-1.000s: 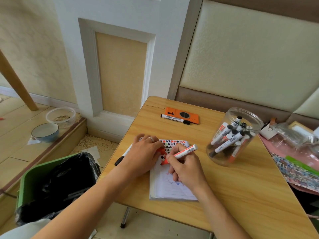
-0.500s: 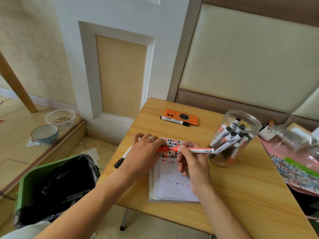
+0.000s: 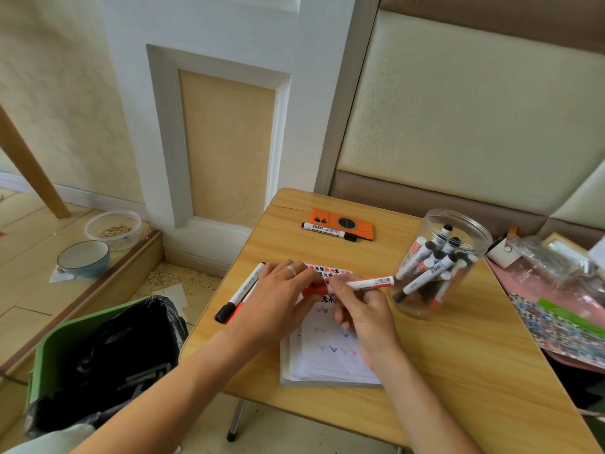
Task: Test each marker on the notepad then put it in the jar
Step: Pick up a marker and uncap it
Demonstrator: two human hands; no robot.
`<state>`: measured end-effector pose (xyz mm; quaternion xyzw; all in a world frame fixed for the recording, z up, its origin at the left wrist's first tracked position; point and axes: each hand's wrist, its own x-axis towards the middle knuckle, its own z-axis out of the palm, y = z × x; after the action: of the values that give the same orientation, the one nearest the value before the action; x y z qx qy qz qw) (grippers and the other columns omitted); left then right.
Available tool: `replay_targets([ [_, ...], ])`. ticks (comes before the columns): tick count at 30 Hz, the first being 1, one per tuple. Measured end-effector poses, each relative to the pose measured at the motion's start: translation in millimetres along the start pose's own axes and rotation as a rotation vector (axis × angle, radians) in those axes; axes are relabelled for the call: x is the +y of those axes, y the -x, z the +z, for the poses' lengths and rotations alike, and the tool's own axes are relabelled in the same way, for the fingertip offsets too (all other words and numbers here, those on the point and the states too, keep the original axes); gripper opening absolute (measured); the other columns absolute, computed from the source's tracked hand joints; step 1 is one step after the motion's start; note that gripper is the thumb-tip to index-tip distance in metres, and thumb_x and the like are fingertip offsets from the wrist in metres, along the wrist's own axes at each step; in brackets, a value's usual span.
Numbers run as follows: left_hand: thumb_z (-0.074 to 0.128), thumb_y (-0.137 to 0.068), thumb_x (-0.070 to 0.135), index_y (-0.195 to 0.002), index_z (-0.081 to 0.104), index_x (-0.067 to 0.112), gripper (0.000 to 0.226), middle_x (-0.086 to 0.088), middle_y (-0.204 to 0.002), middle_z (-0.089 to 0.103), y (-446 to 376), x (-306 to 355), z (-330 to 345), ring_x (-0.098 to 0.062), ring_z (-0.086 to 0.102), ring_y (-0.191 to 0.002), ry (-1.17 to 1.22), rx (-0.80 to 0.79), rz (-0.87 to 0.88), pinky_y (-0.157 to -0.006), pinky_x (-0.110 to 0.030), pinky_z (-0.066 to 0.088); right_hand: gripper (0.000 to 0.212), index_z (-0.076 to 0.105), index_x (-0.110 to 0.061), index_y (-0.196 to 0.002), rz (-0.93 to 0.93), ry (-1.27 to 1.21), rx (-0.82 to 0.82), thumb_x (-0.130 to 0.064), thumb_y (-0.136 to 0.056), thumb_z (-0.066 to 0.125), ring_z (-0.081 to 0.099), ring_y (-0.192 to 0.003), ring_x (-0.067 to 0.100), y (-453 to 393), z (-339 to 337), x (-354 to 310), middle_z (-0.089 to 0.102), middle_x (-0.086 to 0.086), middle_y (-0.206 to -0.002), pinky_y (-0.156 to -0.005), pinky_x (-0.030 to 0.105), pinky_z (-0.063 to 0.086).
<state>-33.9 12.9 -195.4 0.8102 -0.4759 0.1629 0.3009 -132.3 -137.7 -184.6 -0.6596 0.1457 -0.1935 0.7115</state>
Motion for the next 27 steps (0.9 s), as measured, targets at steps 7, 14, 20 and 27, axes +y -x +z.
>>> replay_targets([
  [7,0.050,-0.097,0.039,-0.111,0.063,0.026,0.022,0.011,-0.103,0.062,-2.7,-5.8,-9.0,-0.010,0.053,-0.093,-0.017,0.018,-0.042,-0.078,-0.029,0.039,0.014,0.061,-0.006,-0.108,0.070,-0.355,0.212,-0.019,-0.102,0.060,0.062,-0.061,0.017,-5.6,-9.3,-1.1,0.065,0.010,-0.084,-0.050,0.024,0.049],
  [14,0.061,-0.100,0.026,-0.113,0.058,0.020,0.015,0.009,-0.096,0.064,-1.3,11.8,-13.5,-0.011,0.059,-0.084,0.434,0.046,-0.076,-0.069,-0.020,0.045,0.006,0.068,-0.009,-0.096,-0.007,-0.160,0.030,-0.011,-0.100,0.064,0.064,-0.067,0.019,-1.7,-5.5,3.2,0.066,0.012,-0.085,-0.057,0.026,0.051],
  [20,0.083,-0.081,0.027,-0.108,0.074,0.026,0.029,0.011,-0.091,0.075,-1.9,5.6,-11.4,-0.010,0.072,-0.086,0.621,0.075,-0.224,-0.076,-0.030,0.059,0.019,0.063,-0.005,-0.111,-0.067,0.006,-0.121,-0.008,-0.094,0.073,0.062,-0.071,0.016,2.0,-5.8,0.9,0.068,0.007,-0.085,-0.065,0.023,0.051],
  [27,0.079,-0.086,0.018,-0.102,0.074,0.016,0.017,0.006,-0.089,0.075,4.2,11.0,-7.9,-0.010,0.073,-0.084,0.693,0.098,-0.301,-0.076,-0.033,0.060,0.018,0.059,0.002,-0.115,-0.067,0.077,-0.145,0.000,-0.098,0.064,0.060,-0.066,0.011,1.3,-3.9,3.5,0.066,0.000,-0.075,-0.064,0.020,0.050],
])
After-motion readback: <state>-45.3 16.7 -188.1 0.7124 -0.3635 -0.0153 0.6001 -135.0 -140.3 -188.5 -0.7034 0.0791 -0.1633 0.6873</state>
